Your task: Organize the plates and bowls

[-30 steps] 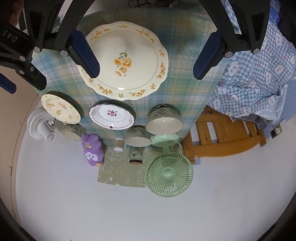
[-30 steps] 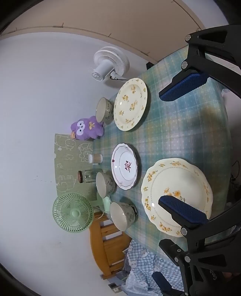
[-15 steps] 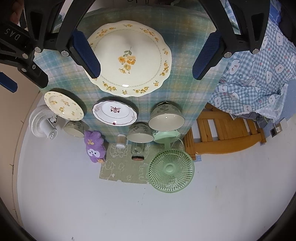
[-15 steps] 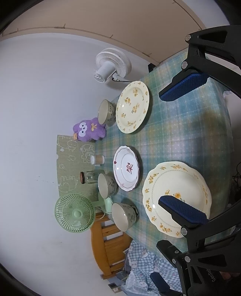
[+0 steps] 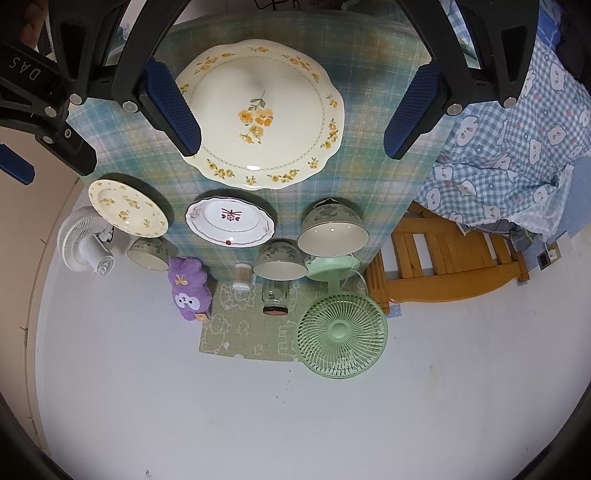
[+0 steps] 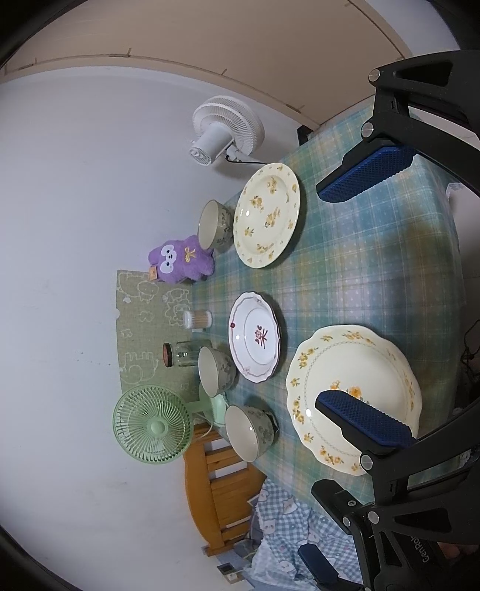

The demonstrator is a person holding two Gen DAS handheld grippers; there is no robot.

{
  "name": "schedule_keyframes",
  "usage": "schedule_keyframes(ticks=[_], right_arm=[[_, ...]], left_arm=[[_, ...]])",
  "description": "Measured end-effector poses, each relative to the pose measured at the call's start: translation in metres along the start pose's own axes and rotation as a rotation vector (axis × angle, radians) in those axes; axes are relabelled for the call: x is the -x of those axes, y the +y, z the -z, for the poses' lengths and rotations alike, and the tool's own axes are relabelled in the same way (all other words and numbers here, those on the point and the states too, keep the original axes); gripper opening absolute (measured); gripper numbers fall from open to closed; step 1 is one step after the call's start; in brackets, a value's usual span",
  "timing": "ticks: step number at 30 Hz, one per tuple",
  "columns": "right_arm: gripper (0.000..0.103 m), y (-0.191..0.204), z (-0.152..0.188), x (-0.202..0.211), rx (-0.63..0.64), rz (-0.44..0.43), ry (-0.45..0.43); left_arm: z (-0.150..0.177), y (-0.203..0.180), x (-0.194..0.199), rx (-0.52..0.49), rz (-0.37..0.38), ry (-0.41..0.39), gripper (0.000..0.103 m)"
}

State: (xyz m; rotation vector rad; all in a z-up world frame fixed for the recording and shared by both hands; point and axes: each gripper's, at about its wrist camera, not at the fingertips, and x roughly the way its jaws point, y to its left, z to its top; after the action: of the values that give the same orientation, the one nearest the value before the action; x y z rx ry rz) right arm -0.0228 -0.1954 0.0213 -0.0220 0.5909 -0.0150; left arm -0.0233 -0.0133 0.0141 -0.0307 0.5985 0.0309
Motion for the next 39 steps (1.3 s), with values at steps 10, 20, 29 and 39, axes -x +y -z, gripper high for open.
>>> schedule_keyframes(ticks=[10, 20, 29, 39], right_arm=[[0.102, -0.001, 0.001, -0.001, -0.002, -0.011, 0.001], [0.102, -0.001, 0.002, -0.002, 0.000, -0.014, 0.001], [0.102, 0.001, 0.003, -0.004, 0.003, -0.018, 0.002], [0.098, 0.007, -0.006, -0.020, -0.017, -0.048, 0.053]], left_arm=[[0.003, -0.001, 0.001, 0.000, -0.002, 0.000, 0.100], [0.004, -0.002, 0.000, -0.001, 0.006, 0.004, 0.097], [0.005, -0.002, -0.001, -0.001, 0.000, 0.008, 0.097], [-0.003, 0.003, -0.013, -0.008, -0.017, 0.056, 0.090]])
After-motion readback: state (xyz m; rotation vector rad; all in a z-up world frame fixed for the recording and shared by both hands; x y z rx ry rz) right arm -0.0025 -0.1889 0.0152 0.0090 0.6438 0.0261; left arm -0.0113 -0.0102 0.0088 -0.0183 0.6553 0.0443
